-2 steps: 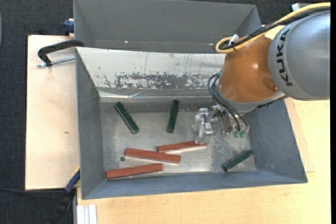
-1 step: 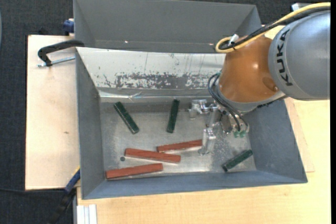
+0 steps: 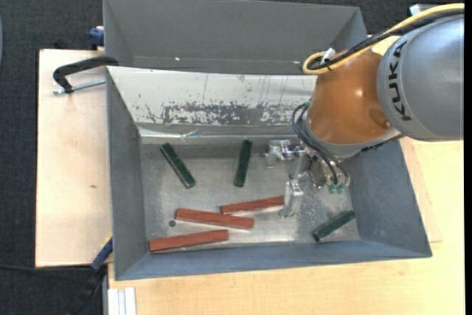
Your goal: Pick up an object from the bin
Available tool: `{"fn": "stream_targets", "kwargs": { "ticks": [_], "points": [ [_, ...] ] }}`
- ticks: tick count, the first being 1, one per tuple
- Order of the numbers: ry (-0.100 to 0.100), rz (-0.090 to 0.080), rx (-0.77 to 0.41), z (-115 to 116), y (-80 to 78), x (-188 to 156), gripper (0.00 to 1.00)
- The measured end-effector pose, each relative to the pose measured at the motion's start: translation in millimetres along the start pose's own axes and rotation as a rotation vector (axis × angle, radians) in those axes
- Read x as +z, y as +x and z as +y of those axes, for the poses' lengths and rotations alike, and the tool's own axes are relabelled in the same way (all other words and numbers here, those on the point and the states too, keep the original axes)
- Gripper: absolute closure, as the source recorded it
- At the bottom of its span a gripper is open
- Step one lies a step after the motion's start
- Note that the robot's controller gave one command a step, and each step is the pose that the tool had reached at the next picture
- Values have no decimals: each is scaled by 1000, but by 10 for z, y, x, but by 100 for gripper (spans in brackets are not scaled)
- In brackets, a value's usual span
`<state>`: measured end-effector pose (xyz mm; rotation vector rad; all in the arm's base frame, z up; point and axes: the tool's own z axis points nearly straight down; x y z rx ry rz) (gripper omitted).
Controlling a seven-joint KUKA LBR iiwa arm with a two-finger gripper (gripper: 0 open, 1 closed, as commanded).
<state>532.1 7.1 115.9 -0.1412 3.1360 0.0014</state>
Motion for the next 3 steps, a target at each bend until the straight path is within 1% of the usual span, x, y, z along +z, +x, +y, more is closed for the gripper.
{"fn": "stream_targets", "kwargs": {
  "ticks": [1, 2, 3],
  "points": [
    [0, 3, 75, -290, 220, 454, 100],
    [0, 3, 75, -290, 220, 454, 100],
    [0, 2, 90, -524, -263, 112, 100]
  ]
}}
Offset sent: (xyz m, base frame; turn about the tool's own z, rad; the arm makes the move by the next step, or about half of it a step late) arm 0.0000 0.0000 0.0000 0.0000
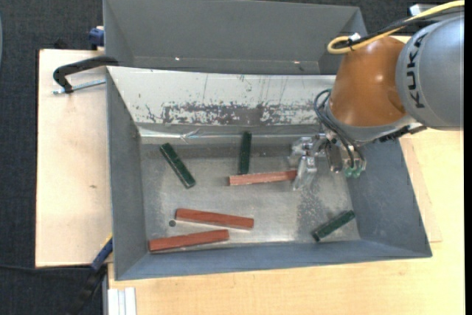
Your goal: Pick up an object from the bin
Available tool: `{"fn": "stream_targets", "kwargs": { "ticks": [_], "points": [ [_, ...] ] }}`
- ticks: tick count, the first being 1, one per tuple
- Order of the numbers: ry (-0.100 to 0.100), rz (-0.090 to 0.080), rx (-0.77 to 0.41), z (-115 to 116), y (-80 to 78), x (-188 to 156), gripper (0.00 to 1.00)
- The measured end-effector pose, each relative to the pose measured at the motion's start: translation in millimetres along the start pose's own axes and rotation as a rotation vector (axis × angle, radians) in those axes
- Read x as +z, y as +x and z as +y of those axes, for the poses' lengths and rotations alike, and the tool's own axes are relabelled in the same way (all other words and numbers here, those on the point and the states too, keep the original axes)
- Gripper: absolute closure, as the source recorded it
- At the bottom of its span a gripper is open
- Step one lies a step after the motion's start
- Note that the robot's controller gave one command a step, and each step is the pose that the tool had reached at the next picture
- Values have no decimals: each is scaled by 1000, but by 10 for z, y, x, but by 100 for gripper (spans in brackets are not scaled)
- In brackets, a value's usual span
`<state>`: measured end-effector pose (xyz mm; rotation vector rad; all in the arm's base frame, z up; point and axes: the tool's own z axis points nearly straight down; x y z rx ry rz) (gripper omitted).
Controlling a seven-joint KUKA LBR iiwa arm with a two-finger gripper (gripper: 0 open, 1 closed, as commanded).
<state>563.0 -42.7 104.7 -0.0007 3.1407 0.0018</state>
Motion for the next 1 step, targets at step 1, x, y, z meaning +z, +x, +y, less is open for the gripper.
{"fn": "stream_targets", "kwargs": {
  "ticks": [1],
  "points": [
    [0, -4, 9, 596, 539, -1227, 100]
  ]
}}
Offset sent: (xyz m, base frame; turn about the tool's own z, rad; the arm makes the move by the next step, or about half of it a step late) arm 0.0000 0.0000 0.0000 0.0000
